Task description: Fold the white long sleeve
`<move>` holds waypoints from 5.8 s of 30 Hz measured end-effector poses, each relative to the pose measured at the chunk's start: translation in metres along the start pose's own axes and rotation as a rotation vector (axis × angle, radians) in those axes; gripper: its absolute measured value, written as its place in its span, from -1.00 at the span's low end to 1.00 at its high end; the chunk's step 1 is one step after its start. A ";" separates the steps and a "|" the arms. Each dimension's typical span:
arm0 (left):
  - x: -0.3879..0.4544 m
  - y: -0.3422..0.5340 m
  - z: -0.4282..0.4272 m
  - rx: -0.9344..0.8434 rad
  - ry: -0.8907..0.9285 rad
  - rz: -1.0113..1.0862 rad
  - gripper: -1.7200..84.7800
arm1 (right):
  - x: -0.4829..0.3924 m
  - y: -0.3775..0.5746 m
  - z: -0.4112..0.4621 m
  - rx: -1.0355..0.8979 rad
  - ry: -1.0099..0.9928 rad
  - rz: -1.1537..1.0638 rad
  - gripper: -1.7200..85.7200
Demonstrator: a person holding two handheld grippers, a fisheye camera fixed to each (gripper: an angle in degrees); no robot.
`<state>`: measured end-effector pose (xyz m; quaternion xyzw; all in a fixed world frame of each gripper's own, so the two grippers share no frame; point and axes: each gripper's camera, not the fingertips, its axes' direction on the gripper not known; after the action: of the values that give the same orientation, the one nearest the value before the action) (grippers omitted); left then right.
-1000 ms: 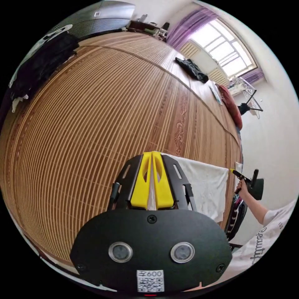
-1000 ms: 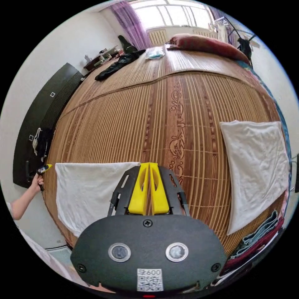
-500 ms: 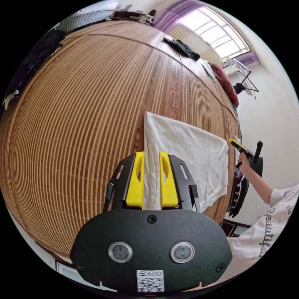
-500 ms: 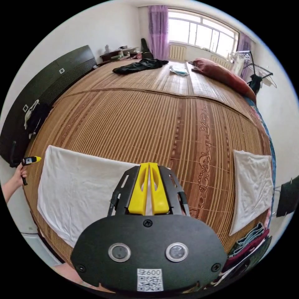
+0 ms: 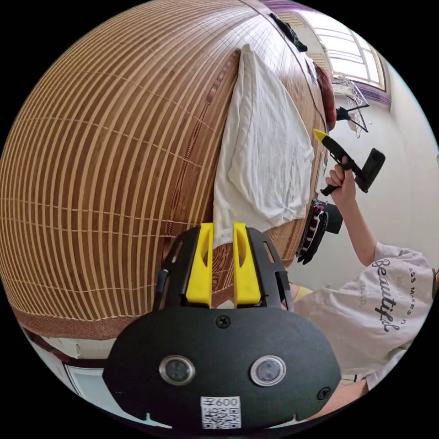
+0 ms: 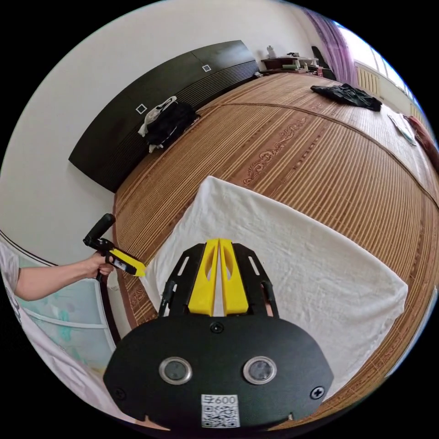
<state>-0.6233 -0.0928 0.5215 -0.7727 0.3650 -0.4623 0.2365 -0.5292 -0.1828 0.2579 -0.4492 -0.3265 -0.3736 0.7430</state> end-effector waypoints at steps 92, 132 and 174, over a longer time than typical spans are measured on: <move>0.656 -0.222 0.369 0.193 -0.429 -0.110 -0.88 | 0.181 0.462 -0.068 0.586 0.094 1.045 -0.98; 0.264 -0.047 0.307 0.055 -0.380 0.227 -0.85 | 0.263 0.337 -0.111 -0.011 0.288 0.354 -0.98; 0.112 0.123 0.523 -0.046 -1.320 0.891 -0.93 | 0.114 0.354 -0.010 -0.173 0.513 0.129 -0.98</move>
<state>-0.1678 -0.2427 0.2548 -0.6732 0.4337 0.2365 0.5503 -0.1694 -0.1099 0.1977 -0.4213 -0.0653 -0.4536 0.7826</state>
